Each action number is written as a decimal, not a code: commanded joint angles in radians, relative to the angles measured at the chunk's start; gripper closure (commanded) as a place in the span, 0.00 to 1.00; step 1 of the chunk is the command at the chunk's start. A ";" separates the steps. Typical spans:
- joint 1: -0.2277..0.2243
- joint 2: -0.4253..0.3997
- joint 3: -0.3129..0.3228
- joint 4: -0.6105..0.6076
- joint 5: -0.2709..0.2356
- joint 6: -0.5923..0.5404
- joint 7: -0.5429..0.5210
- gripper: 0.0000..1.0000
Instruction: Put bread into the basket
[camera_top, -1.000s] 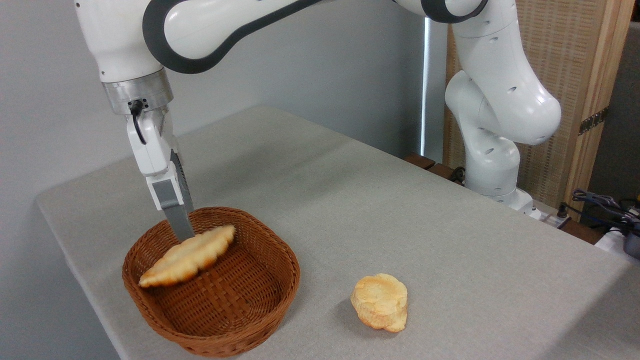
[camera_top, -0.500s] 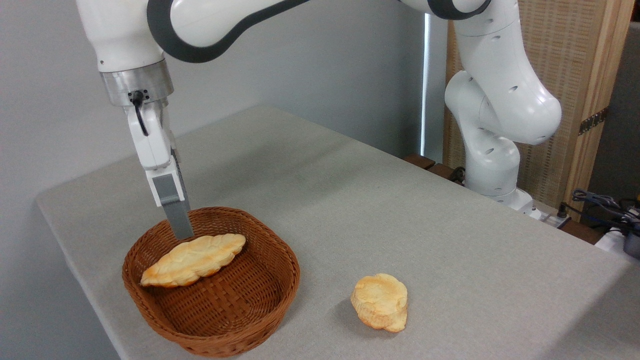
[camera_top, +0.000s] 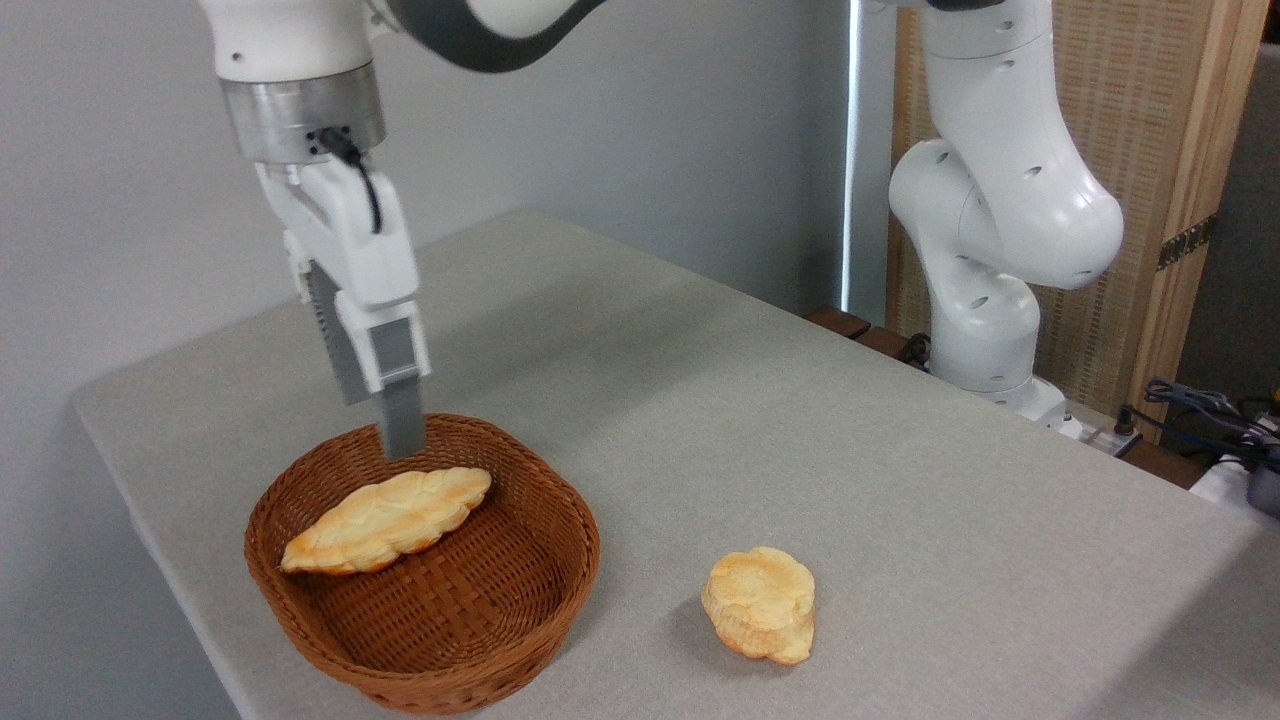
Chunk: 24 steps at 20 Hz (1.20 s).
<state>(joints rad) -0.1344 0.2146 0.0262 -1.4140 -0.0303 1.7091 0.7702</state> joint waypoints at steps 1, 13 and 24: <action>-0.010 -0.030 0.038 -0.003 -0.029 -0.127 -0.031 0.00; -0.008 -0.197 0.040 -0.204 -0.028 -0.025 -0.072 0.00; -0.008 -0.250 0.049 -0.270 -0.025 -0.016 -0.051 0.00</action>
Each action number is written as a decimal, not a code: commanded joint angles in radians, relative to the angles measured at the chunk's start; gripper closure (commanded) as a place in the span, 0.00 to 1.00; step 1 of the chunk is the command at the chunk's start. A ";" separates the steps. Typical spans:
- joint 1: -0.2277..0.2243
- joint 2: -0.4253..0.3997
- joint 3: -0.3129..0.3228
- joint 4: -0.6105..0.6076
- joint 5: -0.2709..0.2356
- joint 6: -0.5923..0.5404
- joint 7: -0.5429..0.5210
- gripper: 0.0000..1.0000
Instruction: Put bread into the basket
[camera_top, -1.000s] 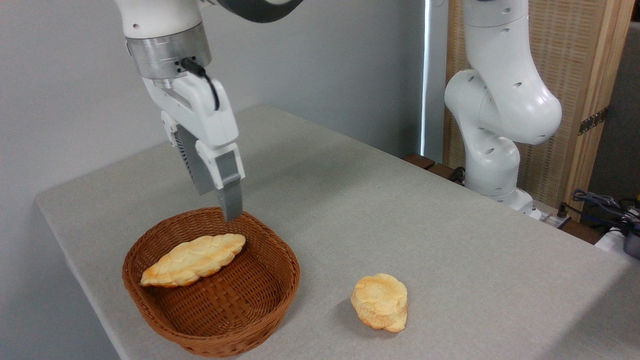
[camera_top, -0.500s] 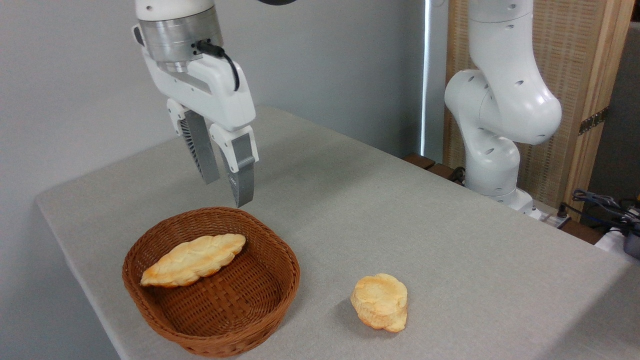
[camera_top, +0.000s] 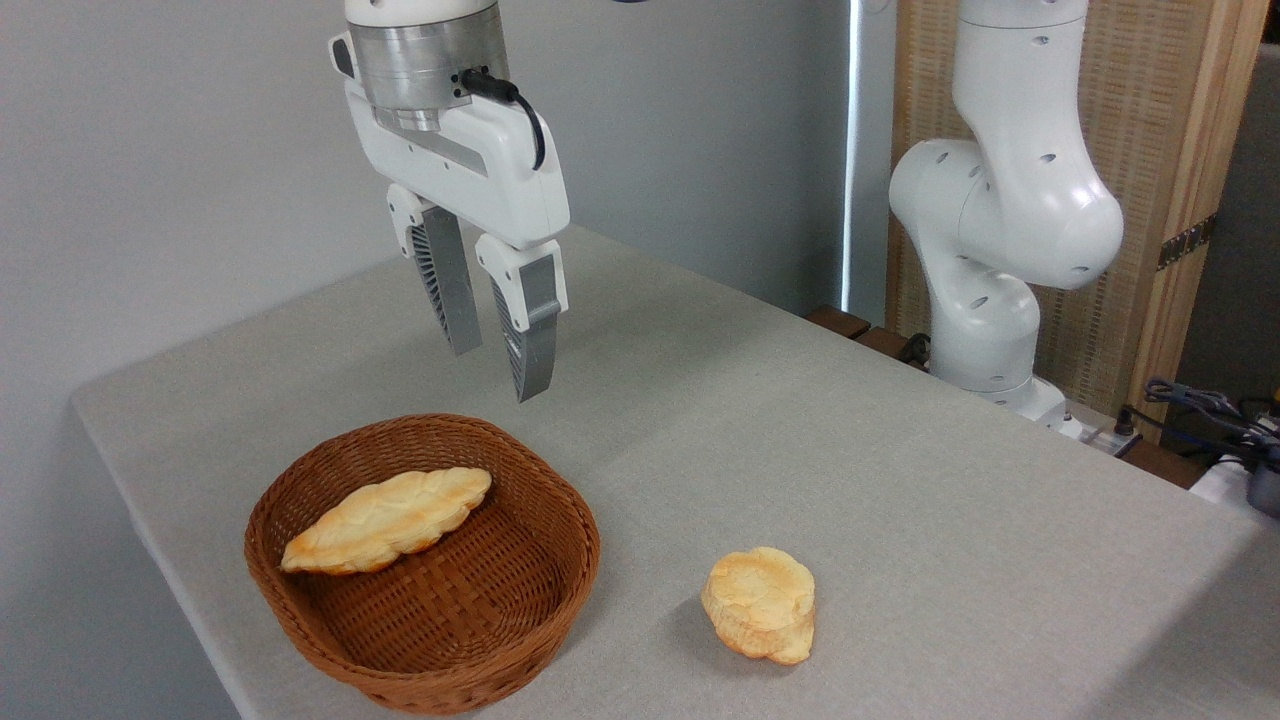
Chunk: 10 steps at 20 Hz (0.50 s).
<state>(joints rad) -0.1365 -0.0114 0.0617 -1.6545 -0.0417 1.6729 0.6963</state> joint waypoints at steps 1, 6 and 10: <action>-0.006 -0.024 0.015 -0.030 -0.010 0.021 0.023 0.00; -0.006 -0.024 0.013 -0.028 -0.007 0.021 0.023 0.00; -0.005 -0.022 0.015 -0.027 -0.003 0.021 0.022 0.00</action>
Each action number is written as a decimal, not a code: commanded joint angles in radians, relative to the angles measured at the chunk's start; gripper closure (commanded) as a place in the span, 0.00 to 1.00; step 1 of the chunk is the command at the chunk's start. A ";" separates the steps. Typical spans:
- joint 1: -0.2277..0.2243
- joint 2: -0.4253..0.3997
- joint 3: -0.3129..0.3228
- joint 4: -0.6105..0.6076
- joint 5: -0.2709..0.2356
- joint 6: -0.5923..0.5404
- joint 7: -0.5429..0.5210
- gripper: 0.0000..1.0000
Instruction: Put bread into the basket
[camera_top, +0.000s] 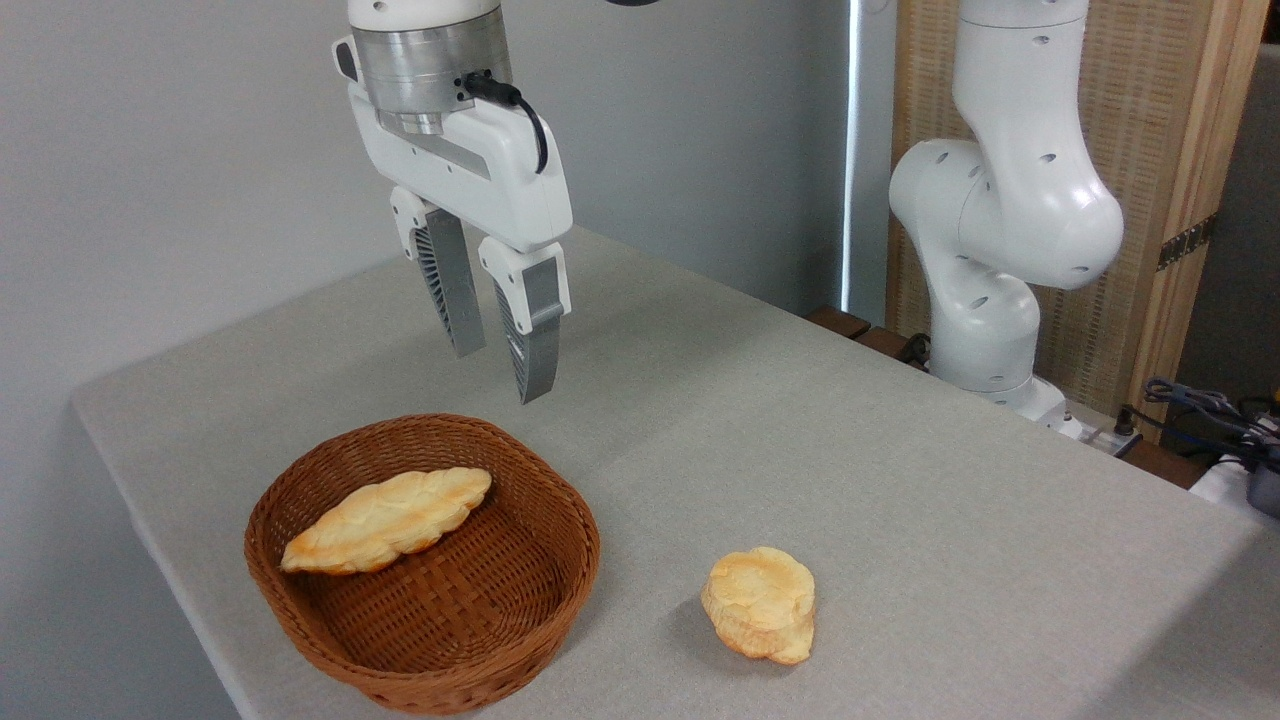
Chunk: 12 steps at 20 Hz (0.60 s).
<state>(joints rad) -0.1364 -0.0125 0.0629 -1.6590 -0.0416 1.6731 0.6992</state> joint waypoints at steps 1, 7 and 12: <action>-0.006 -0.020 0.012 -0.021 0.014 0.019 0.019 0.00; -0.009 -0.014 0.001 -0.021 0.069 0.016 0.016 0.00; -0.009 -0.015 0.003 -0.019 0.068 -0.001 0.020 0.00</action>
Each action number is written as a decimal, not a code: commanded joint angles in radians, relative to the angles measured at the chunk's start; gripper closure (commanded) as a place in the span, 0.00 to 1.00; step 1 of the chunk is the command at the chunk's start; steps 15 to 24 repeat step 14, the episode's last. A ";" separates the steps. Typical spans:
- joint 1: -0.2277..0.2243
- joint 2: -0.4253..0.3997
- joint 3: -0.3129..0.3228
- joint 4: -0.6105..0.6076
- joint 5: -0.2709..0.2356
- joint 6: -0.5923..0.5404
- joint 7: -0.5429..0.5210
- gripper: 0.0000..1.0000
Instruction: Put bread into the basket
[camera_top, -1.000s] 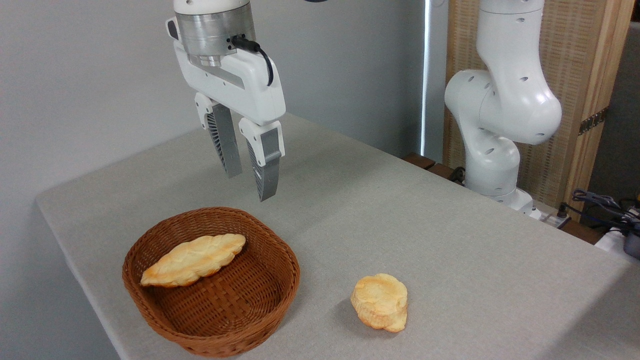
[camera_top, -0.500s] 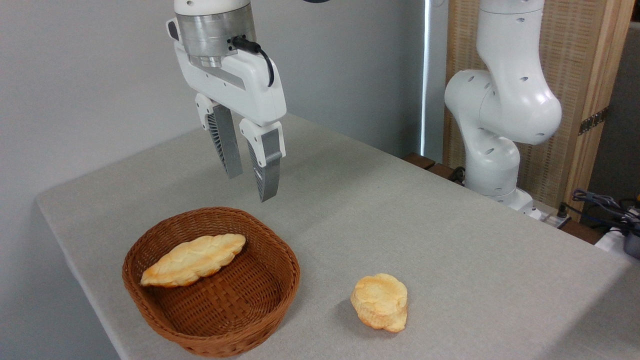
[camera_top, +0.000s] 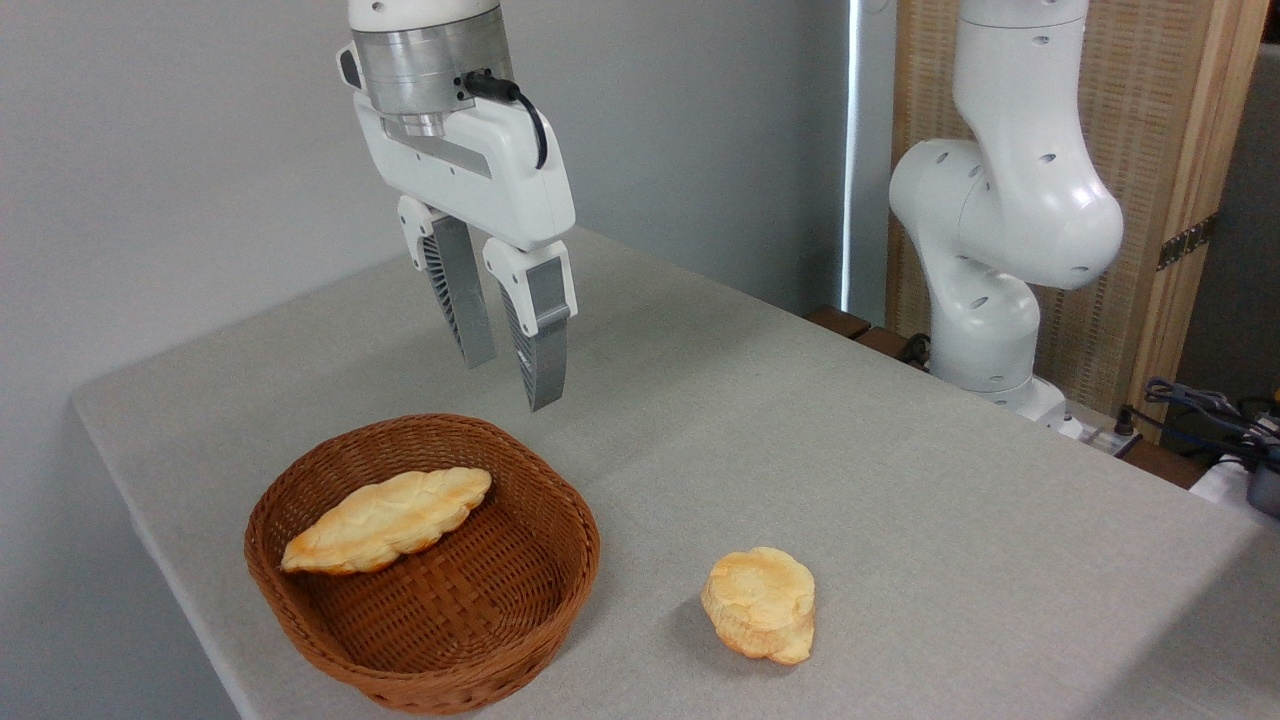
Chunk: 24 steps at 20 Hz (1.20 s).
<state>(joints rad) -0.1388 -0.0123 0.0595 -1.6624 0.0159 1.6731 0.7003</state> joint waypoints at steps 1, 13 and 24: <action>-0.007 -0.014 0.006 -0.016 0.010 -0.027 0.018 0.00; -0.007 -0.015 0.011 -0.010 0.009 -0.041 0.019 0.00; -0.007 -0.015 0.013 -0.008 0.007 -0.041 0.019 0.00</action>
